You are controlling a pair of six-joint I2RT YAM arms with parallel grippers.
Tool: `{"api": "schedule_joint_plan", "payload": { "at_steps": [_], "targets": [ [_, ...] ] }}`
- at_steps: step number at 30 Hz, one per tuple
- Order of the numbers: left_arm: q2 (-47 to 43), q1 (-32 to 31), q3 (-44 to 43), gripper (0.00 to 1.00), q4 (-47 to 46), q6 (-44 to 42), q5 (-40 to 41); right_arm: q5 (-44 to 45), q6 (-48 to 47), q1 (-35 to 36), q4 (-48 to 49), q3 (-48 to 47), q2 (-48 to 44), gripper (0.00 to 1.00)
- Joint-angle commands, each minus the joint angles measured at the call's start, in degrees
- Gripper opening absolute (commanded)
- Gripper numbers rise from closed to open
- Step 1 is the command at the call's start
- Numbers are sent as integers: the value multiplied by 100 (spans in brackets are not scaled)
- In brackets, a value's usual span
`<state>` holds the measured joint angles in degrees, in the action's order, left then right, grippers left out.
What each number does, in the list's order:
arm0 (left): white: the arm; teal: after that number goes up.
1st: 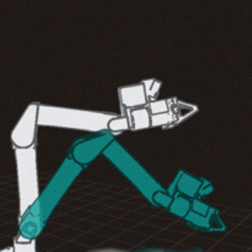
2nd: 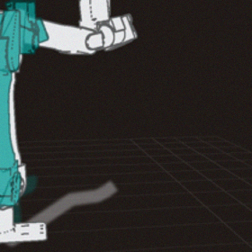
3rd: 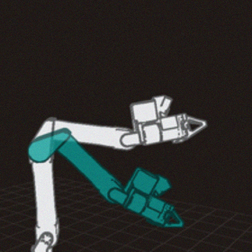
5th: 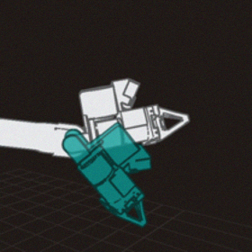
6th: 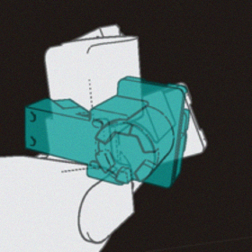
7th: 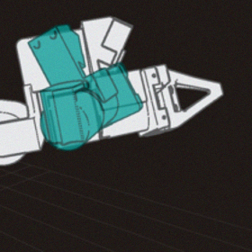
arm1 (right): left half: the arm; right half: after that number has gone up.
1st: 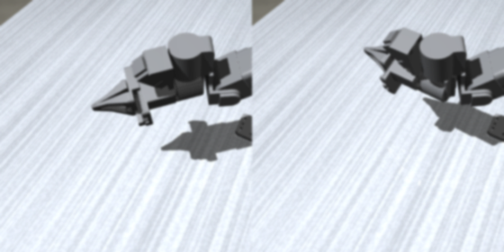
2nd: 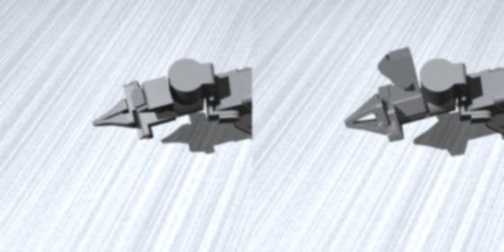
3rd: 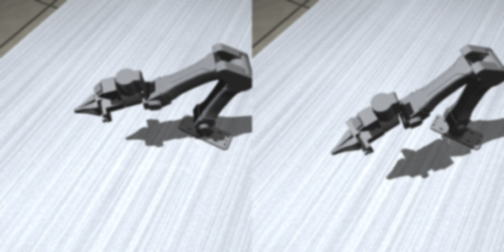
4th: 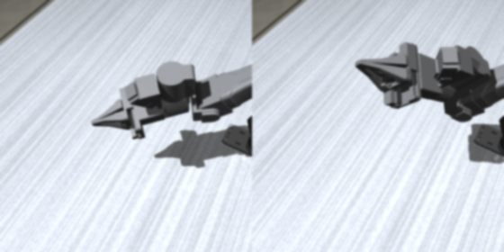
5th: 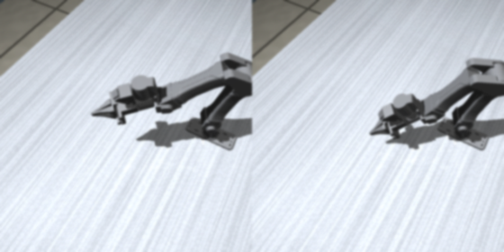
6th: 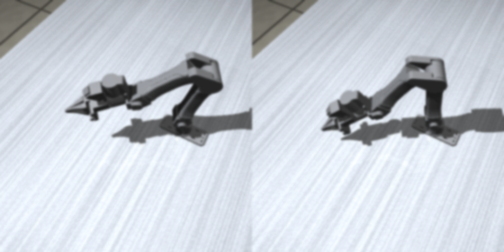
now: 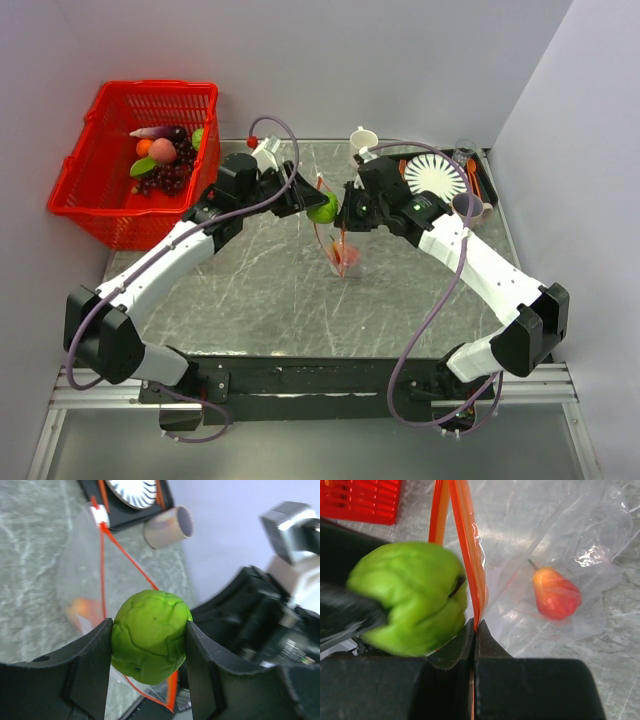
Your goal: Place the food in the zip-top bag and seal the zipper
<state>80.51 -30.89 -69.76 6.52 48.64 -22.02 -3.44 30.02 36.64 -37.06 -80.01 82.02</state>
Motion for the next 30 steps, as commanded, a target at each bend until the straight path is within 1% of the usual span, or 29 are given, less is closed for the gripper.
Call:
{"api": "schedule_joint_plan", "payload": {
  "at_steps": [1,4,6,9,10,12,13,14,15,16,19,21,23,25,27,30],
  "targets": [
    [157,-294,-73,32,15,-303,707,334,109,-17,-3,-322,-89,0],
    [219,-487,32,33,-11,-347,1068,494,232,-52,75,-226,-212,0],
    [263,-575,24,36,15,-373,1243,389,267,-87,163,-156,-274,0],
    [386,-716,-310,39,576,-504,1734,388,285,-105,111,-182,-265,0],
    [439,-742,-467,42,726,-540,2023,379,285,-105,102,-191,-274,0],
    [492,-804,-583,46,982,-593,2140,379,294,-96,111,-173,-291,0],
    [501,-821,-626,50,1017,-601,2175,371,303,-105,120,-156,-309,0],
    [501,-839,-627,62,1044,-619,2176,362,320,-113,137,-147,-344,0],
    [492,-883,-636,70,1044,-619,2184,362,329,-114,146,-121,-336,0],
    [448,-892,-618,80,1026,-619,2167,371,338,-114,155,-112,-353,0],
    [229,-918,-627,91,947,-637,2097,388,364,-122,164,-59,-371,0],
    [89,-918,-723,99,1095,-698,2097,406,373,-122,155,-33,-362,0],
    [53,-918,-1030,99,1315,-847,2088,397,390,-122,164,3,-371,0],
    [26,-918,-1398,99,1753,-944,2149,362,408,-131,208,90,-379,0],
    [-52,-918,-1575,99,1983,-1041,2185,362,417,-140,269,187,-415,0],
    [-280,-901,-1787,99,2309,-1181,2648,362,434,-140,304,266,-432,0]
  ]
}}
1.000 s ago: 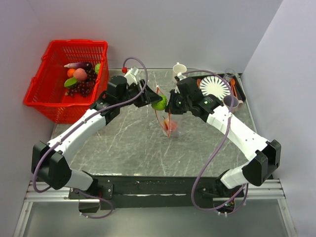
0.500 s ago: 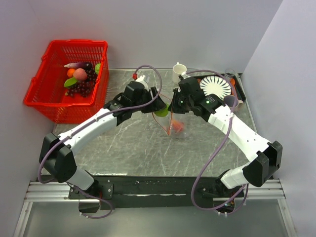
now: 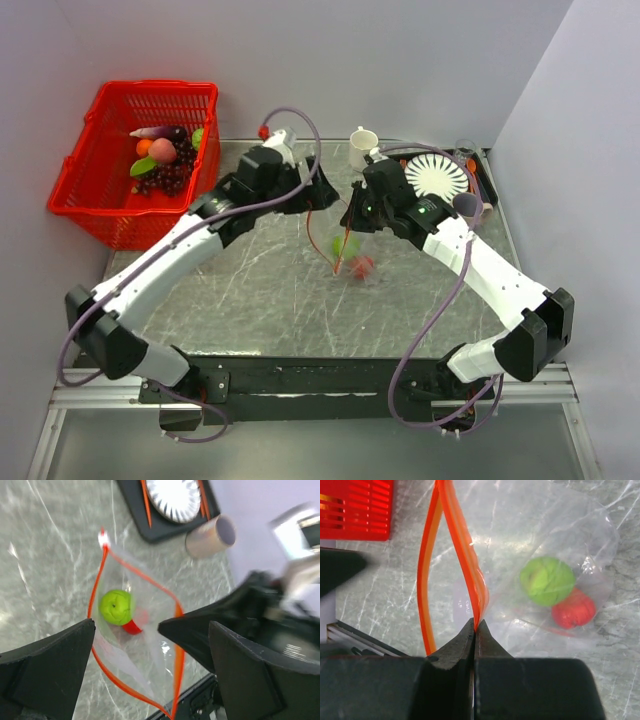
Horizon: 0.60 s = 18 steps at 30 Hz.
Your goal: Place the food in the zip-top bag and seal the zipper
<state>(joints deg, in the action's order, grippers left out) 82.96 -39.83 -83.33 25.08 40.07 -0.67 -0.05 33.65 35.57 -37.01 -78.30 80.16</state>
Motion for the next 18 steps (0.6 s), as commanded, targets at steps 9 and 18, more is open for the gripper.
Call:
{"api": "schedule_joint_plan", "payload": {
  "at_steps": [9,18],
  "targets": [
    [-1290,1345,-457,99,1209,-703,761,-390,-130,-42,634,359,-405,0],
    [-1897,2506,-368,99,1341,-887,1490,-1005,-376,-50,915,597,-414,0]
  ]
}}
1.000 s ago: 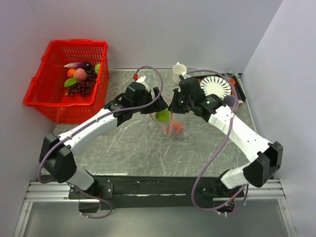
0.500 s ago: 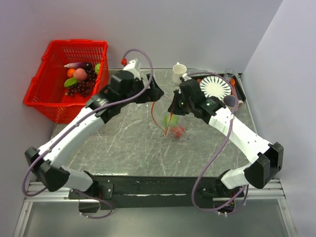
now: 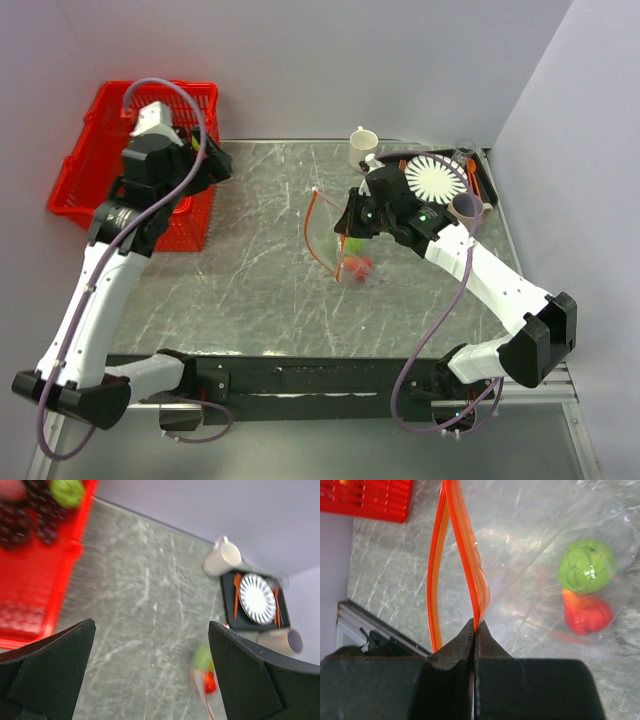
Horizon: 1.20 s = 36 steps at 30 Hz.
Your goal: Place the food in the zip-top bag and seal the zipper
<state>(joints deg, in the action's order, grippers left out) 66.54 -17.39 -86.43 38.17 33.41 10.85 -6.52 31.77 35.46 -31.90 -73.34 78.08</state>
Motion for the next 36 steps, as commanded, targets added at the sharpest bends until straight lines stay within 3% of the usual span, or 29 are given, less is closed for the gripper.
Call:
{"api": "schedule_joint_plan", "payload": {
  "at_steps": [1,17,31,36],
  "targets": [
    [-247,332,-93,99,93,-238,347,-393,-189,-48,395,109,-188,0],
    [95,1552,-242,99,103,-563,726,72,-303,-39,325,162,-320,0],
    [1123,3240,-620,99,-214,-476,-153,81,-320,-40,360,136,-171,0],
    [1800,3514,-875,99,-354,-344,-566,55,-294,-48,474,224,-153,0]
  ]
}}
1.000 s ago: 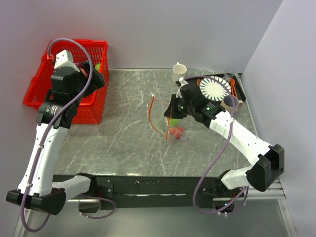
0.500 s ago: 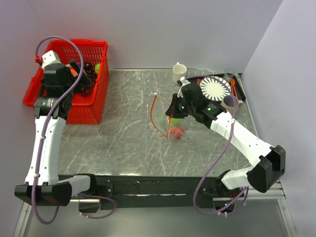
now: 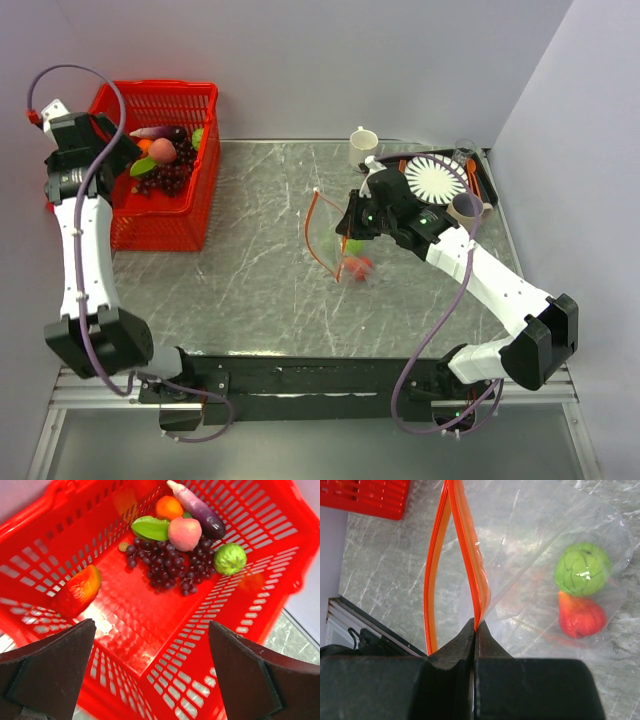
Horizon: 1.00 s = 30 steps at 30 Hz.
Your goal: Place the food in the zip-top bag and seal the zipper
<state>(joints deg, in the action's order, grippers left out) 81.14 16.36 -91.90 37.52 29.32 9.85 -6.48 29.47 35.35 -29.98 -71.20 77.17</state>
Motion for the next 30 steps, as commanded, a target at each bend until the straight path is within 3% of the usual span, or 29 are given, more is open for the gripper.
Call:
{"api": "schedule_joint_plan", "payload": {
  "at_steps": [1,30],
  "targets": [
    [428,183,-355,99,-324,143,-501,16,-65,-37,291,10,-35,0],
    [4224,271,-1682,99,-1632,1540,-1160,-134,-109,-29,388,18,185,0]
  ]
}}
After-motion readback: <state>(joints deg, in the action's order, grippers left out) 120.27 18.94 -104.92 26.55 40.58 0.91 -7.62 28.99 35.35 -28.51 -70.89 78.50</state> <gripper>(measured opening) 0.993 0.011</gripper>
